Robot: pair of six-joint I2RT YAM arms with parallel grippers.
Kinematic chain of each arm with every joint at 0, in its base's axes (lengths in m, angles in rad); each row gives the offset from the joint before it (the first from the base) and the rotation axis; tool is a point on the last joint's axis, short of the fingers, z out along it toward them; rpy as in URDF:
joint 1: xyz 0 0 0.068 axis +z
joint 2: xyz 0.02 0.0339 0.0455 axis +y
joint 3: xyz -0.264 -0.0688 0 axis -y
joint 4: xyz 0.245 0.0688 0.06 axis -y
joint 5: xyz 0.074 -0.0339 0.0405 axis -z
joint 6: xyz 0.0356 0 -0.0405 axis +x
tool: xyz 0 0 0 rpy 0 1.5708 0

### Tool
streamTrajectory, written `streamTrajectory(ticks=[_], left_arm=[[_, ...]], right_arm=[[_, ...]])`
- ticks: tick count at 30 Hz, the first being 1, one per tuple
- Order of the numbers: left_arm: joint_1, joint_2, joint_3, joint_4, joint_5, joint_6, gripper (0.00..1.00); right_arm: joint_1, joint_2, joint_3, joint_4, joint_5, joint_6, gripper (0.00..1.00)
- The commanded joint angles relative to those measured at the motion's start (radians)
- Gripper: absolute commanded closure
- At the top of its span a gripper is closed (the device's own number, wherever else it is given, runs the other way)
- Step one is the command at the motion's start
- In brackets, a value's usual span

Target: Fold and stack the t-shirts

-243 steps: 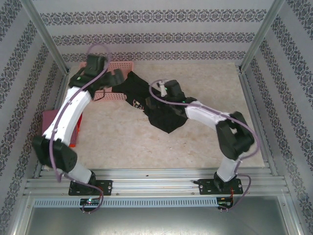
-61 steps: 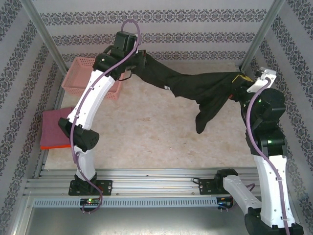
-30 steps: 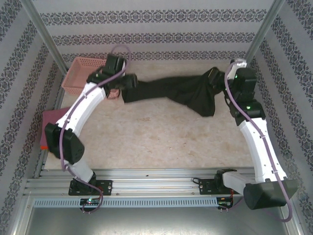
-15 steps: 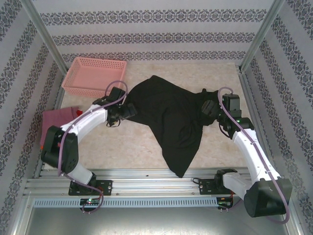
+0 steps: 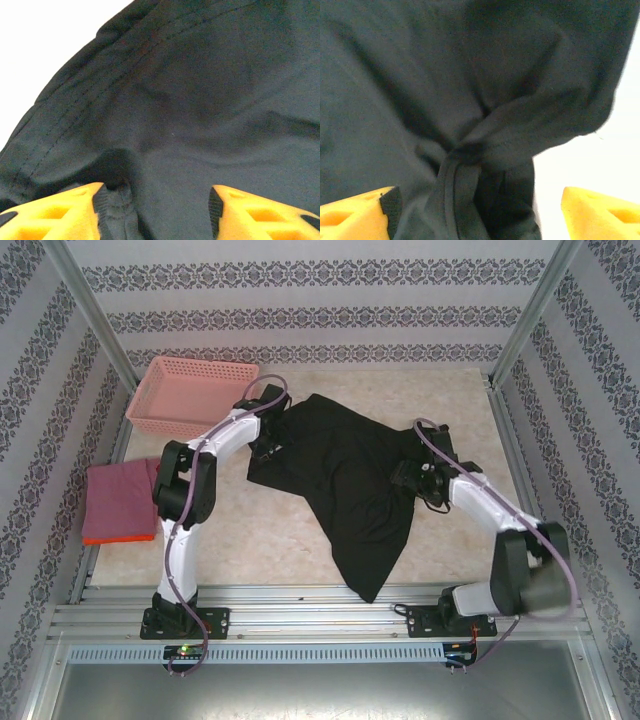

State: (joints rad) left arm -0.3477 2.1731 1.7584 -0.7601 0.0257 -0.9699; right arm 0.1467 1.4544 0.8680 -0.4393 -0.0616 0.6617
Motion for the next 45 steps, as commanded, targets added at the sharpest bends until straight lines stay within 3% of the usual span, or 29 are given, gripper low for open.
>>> streamTrajectory(ticks=[1,8,14,24,29,38,45], left_arm=[[-0.008,0.047,0.033,-0.109,0.013,-0.047,0.56],[-0.005,0.104,0.083,-0.11,0.031,-0.058,0.83],[0.0,0.125,0.116,-0.123,0.036,-0.049,0.99],[0.005,0.057,0.124,-0.154,0.012,-0.062,1.0],[0.004,-0.044,0.077,-0.176,0.018,-0.084,1.0],[-0.02,-0.288,-0.15,-0.191,0.067,-0.184,0.99],[-0.063,-0.432,-0.374,-0.162,0.081,-0.215,1.0]], right_arm=[[0.001,0.126,0.099,0.043,-0.007,0.062,0.22],[-0.009,0.401,0.302,0.045,-0.008,0.132,0.48],[-0.039,0.606,0.548,-0.046,-0.029,0.137,0.55],[-0.08,0.857,0.993,-0.155,-0.086,0.093,0.57],[-0.088,0.908,1.124,-0.167,-0.099,0.063,0.57],[-0.087,0.804,1.022,-0.121,-0.098,-0.021,0.55],[-0.088,0.563,0.752,-0.075,-0.095,-0.153,0.41]])
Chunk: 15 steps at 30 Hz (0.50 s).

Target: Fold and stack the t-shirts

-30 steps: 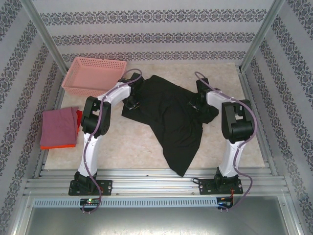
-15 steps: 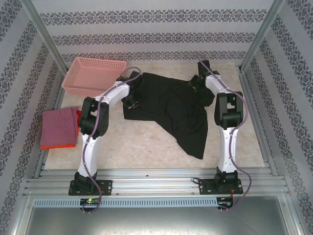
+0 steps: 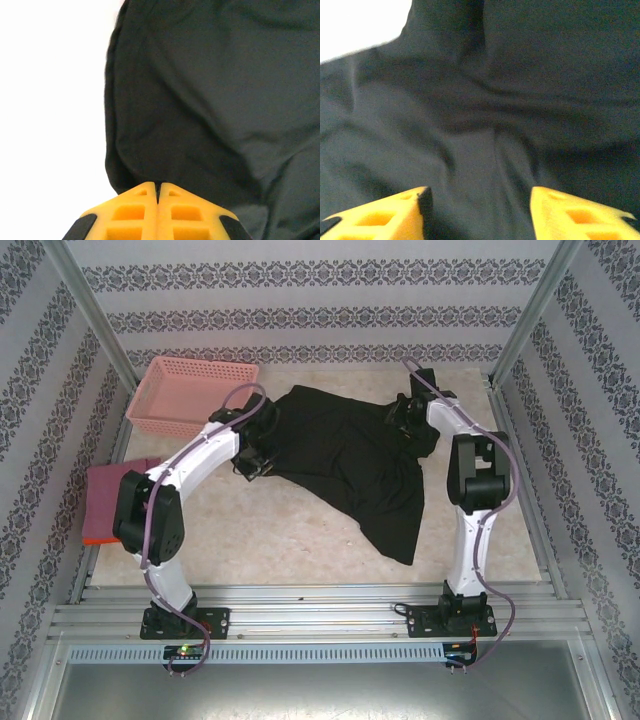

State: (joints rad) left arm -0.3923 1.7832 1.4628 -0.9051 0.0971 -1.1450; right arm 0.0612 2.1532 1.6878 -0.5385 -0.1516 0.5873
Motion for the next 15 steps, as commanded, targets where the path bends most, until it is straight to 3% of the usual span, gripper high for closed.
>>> streamTrajectory(ticks=[1,10,15], left_arm=[[-0.021,-0.055,-0.12,0.004,0.016,-0.05,1.0],[-0.027,-0.115,-0.355,0.139,-0.024,-0.105,1.0],[-0.023,-0.097,-0.42,0.219,-0.019,-0.116,1.0]], right_arm=[[-0.003,-0.186,-0.123,0.025,0.004,-0.081,0.39],[0.001,-0.587,-0.551,0.031,0.009,-0.043,0.33],[0.025,-0.758,-0.696,-0.062,0.038,0.015,0.27]])
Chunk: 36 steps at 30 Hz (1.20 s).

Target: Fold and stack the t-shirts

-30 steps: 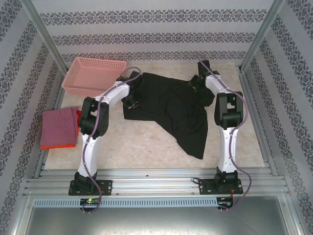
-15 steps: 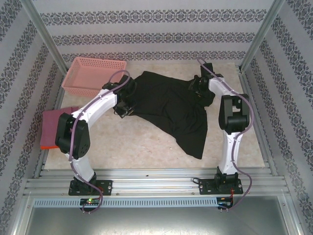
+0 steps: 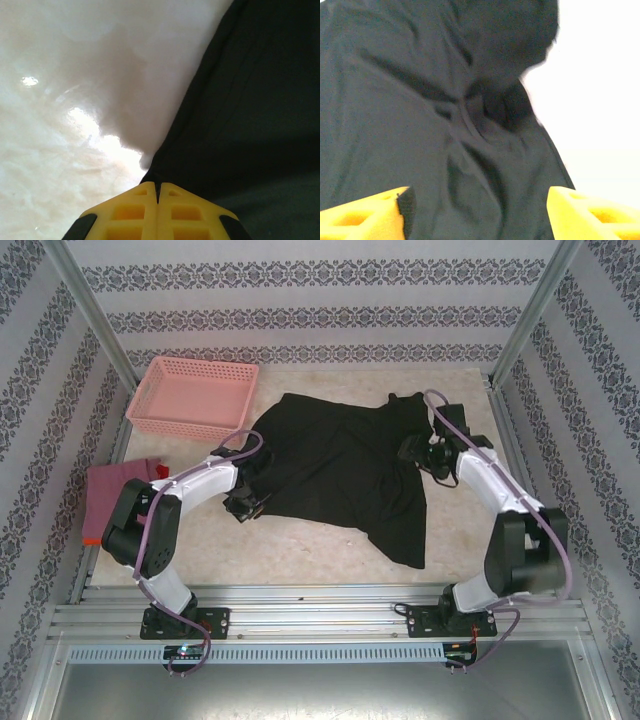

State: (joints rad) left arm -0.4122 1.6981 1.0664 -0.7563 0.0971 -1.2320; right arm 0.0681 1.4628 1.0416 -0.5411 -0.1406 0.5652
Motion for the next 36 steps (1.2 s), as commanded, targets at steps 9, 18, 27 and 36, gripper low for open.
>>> streamTrajectory(ticks=[9,18,27,36], left_arm=[[-0.013,-0.083,-0.038,-0.007,-0.042,-0.085,0.42],[-0.025,-0.114,-0.077,0.075,0.049,-0.23,0.38],[-0.027,-0.06,-0.074,0.109,0.078,-0.355,0.51],[-0.024,0.006,-0.062,0.116,0.067,-0.372,0.56]], right_arm=[[0.046,-0.274,-0.257,-0.163,0.017,0.124,0.25],[0.072,-0.235,-0.301,-0.124,-0.004,0.16,0.28],[0.073,-0.201,-0.305,-0.114,-0.02,0.163,0.32],[0.07,-0.209,-0.319,-0.108,-0.015,0.175,0.33]])
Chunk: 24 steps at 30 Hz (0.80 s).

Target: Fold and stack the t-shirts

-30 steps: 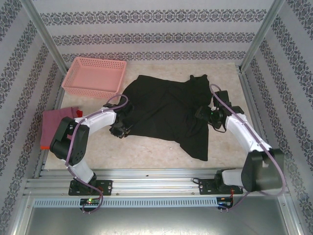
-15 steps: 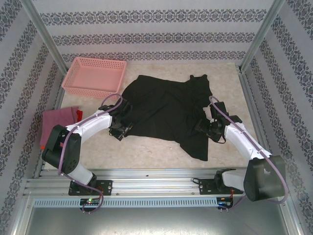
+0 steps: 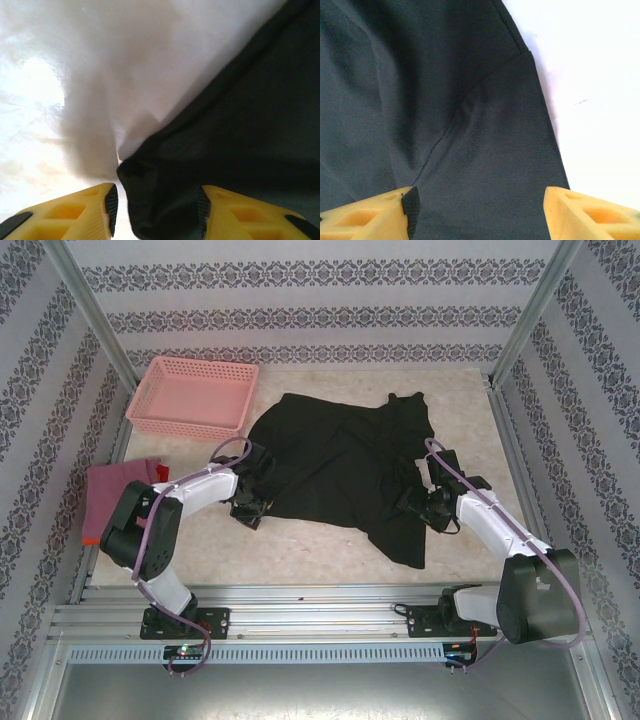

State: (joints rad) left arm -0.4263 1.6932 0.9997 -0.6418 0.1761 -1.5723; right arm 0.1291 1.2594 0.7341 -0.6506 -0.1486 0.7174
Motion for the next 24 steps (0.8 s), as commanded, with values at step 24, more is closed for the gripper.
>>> streamTrajectory(ticks=[24], left_arm=[[0.0,0.032,-0.004,0.046,-0.038,0.001,1.0]], right_arm=[[0.057,0.145,-0.035,-0.114,-0.086,0.044,0.33]])
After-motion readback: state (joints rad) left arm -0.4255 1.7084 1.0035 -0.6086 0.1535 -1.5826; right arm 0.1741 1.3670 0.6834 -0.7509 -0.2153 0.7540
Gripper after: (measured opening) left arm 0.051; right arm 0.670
